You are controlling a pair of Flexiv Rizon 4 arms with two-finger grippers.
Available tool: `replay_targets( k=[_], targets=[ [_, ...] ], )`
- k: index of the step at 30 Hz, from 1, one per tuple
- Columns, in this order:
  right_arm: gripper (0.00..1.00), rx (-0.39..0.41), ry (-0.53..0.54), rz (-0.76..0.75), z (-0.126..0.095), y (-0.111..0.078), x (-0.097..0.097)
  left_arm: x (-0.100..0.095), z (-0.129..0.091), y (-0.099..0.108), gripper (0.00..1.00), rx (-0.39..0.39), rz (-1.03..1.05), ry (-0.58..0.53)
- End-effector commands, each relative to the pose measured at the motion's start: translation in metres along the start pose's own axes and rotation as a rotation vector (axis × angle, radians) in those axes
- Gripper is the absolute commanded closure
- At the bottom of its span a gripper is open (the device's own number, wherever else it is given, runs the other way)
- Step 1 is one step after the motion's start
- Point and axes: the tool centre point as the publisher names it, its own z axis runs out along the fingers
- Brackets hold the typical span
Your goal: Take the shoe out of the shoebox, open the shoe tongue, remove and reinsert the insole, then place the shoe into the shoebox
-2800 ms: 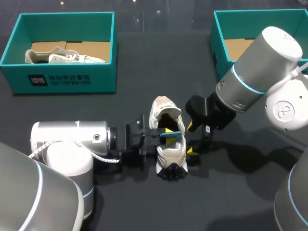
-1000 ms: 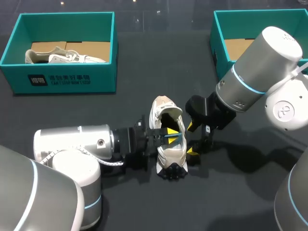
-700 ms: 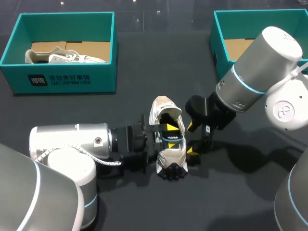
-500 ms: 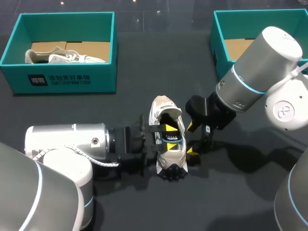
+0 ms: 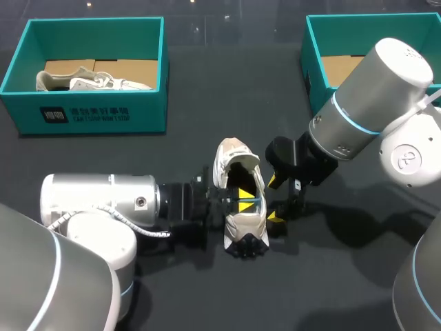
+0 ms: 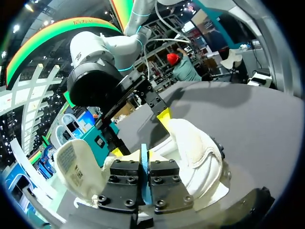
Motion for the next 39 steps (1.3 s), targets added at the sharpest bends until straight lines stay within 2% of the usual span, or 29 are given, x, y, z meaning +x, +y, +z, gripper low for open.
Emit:
replay_targets(
  k=[1,8,9,10,11,13,22,24,28,33,39],
  targets=[
    [0.00,0.002,-0.003,0.001,0.001,0.000,0.001,-0.007,0.016,0.012,1.00,-0.035,-0.020,0.014],
    [0.00,0.002,-0.003,0.001,0.001,0.000,0.001,-0.004,0.001,0.002,1.00,-0.027,-0.090,0.048],
    [0.00,0.002,-0.003,0.001,0.001,0.000,0.001,-0.005,-0.001,0.000,0.96,-0.028,-0.091,0.053],
    [0.00,0.002,-0.003,0.001,0.001,0.000,0.001,-0.005,-0.004,-0.003,0.82,-0.023,-0.098,0.061],
    [0.00,0.002,-0.003,0.001,0.001,0.000,0.001,-0.005,-0.006,-0.006,0.76,-0.021,-0.099,0.062],
    [0.00,0.002,-0.003,0.001,0.001,0.000,0.001,-0.005,-0.011,-0.012,0.70,-0.015,-0.104,0.064],
    [0.00,0.002,-0.003,0.001,0.001,0.000,0.001,-0.004,-0.019,-0.026,0.68,-0.011,-0.110,0.091],
    [0.00,0.002,-0.003,0.001,0.001,0.000,0.001,-0.003,-0.018,-0.026,0.70,-0.011,-0.109,0.101],
    [0.00,0.002,-0.003,0.001,0.001,0.000,0.001,0.001,-0.011,-0.021,1.00,-0.012,-0.103,0.133],
    [0.00,0.002,-0.003,0.001,0.001,0.000,0.001,0.004,0.001,-0.007,1.00,-0.043,-0.100,0.165],
    [0.00,0.002,-0.003,0.001,0.001,0.000,0.001,0.006,0.004,0.008,1.00,-0.082,-0.108,0.187]
  ],
)
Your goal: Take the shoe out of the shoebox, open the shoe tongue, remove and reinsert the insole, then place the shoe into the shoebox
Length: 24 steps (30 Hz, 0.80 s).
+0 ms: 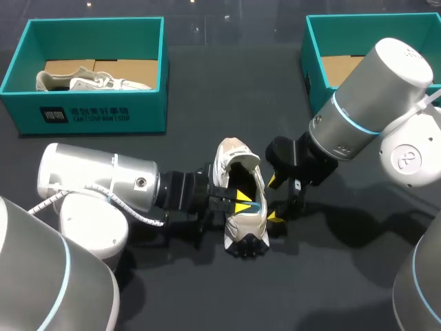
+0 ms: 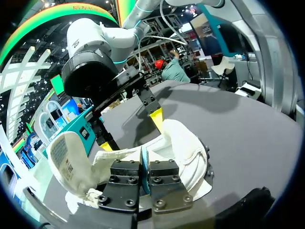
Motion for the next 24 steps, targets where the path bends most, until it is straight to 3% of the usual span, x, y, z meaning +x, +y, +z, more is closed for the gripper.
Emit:
replay_targets(
  k=[1,4,5,9,11,17,24],
  targets=[
    [0.00,0.002,-0.003,0.001,0.001,0.000,0.001,-0.007,0.012,0.009,1.00,-0.026,-0.013,0.020],
    [0.00,0.002,-0.003,0.001,0.001,0.000,0.001,-0.007,0.009,0.010,1.00,-0.026,-0.025,0.022],
    [0.00,0.002,-0.003,0.001,0.001,0.000,0.001,-0.006,0.007,0.008,0.85,-0.023,-0.027,0.025],
    [0.00,0.002,-0.003,0.001,0.001,0.000,0.001,-0.005,-0.003,-0.001,0.66,-0.019,-0.011,0.036],
    [0.00,0.002,-0.003,0.001,0.001,0.000,0.001,-0.005,-0.008,-0.005,0.64,-0.016,-0.007,0.044],
    [0.00,0.002,-0.003,0.001,0.001,0.000,0.001,-0.003,-0.021,-0.015,0.73,-0.037,0.022,0.090],
    [0.00,0.010,-0.012,0.015,-0.010,-0.009,0.000,-0.005,-0.033,-0.018,0.71,-0.069,0.044,0.110]
  ],
)
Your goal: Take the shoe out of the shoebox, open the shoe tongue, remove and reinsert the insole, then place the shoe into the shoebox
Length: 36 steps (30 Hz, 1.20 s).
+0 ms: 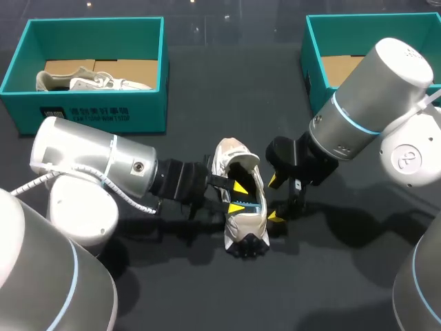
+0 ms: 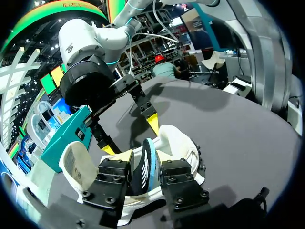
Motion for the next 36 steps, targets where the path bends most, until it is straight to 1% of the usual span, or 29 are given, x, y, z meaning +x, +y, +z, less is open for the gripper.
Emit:
replay_targets(
  k=[1,6,8,9,10,13,17,18,26,31,33,35,36],
  targets=[
    [0.00,0.007,-0.009,0.006,-0.012,-0.009,0.001,-0.001,-0.014,-0.004,0.70,-0.018,0.002,0.023],
    [0.00,0.016,-0.012,0.007,-0.030,-0.021,0.000,0.001,-0.024,-0.003,0.69,-0.033,0.004,0.049],
    [0.00,0.021,-0.011,0.009,-0.036,-0.026,-0.001,0.003,-0.028,-0.002,0.68,-0.050,0.011,0.070],
    [0.00,0.021,-0.010,0.008,-0.040,-0.029,-0.002,0.005,-0.031,-0.002,0.68,-0.044,0.006,0.077],
    [0.00,0.043,-0.009,0.022,-0.044,-0.033,-0.002,0.006,-0.033,-0.001,0.68,-0.050,0.006,0.089],
    [0.00,0.057,-0.016,0.031,-0.055,-0.043,-0.004,0.008,-0.041,0.000,0.67,-0.068,0.009,0.116],
    [0.00,0.050,-0.014,0.045,-0.066,-0.055,-0.008,0.008,-0.057,-0.003,0.67,-0.080,0.023,0.145],
    [0.00,0.032,-0.008,0.074,-0.068,-0.060,-0.010,0.008,-0.062,-0.004,0.67,-0.087,0.035,0.164],
    [0.00,0.032,-0.008,0.074,-0.068,-0.060,-0.010,0.003,-0.094,-0.009,0.67,-0.114,0.082,0.264],
    [0.00,0.032,-0.008,0.074,-0.068,-0.060,-0.010,-0.001,-0.112,-0.012,0.70,-0.128,0.112,0.337],
    [0.00,0.032,-0.008,0.074,-0.068,-0.060,-0.010,-0.005,-0.119,-0.013,0.74,-0.121,0.121,0.390],
    [0.00,0.032,-0.008,0.074,-0.068,-0.060,-0.010,-0.009,-0.123,-0.014,0.85,-0.132,0.139,0.434],
    [0.00,0.032,-0.008,0.074,-0.068,-0.060,-0.010,-0.011,-0.125,-0.014,1.00,-0.142,0.152,0.478]
  ],
)
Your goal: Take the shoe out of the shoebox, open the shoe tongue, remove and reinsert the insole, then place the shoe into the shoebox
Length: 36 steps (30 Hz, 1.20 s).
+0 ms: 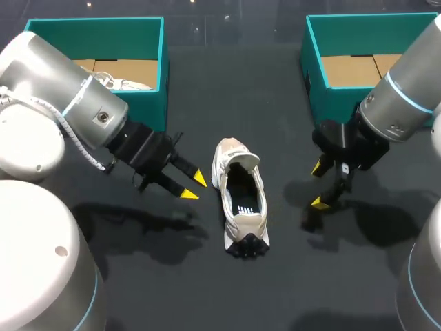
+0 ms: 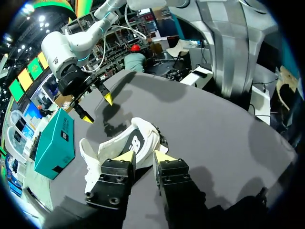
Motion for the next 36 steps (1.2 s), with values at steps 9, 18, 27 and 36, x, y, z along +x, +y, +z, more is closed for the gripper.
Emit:
replay_targets(
  k=[9,18,27,36],
  targets=[
    [0.00,0.003,-0.002,0.000,0.001,0.000,0.001,-0.001,-0.040,-0.002,1.00,-0.181,0.127,0.408],
    [0.00,0.000,0.003,0.011,0.001,-0.001,0.001,-0.001,-0.032,0.000,1.00,-0.225,0.175,0.447],
    [0.00,0.018,-0.017,0.075,-0.016,-0.022,0.004,-0.015,-0.010,0.006,1.00,-0.242,0.296,0.539],
    [0.00,0.043,-0.028,0.094,-0.034,-0.050,-0.003,-0.026,0.013,-0.002,1.00,-0.351,0.391,0.578]
  ],
)
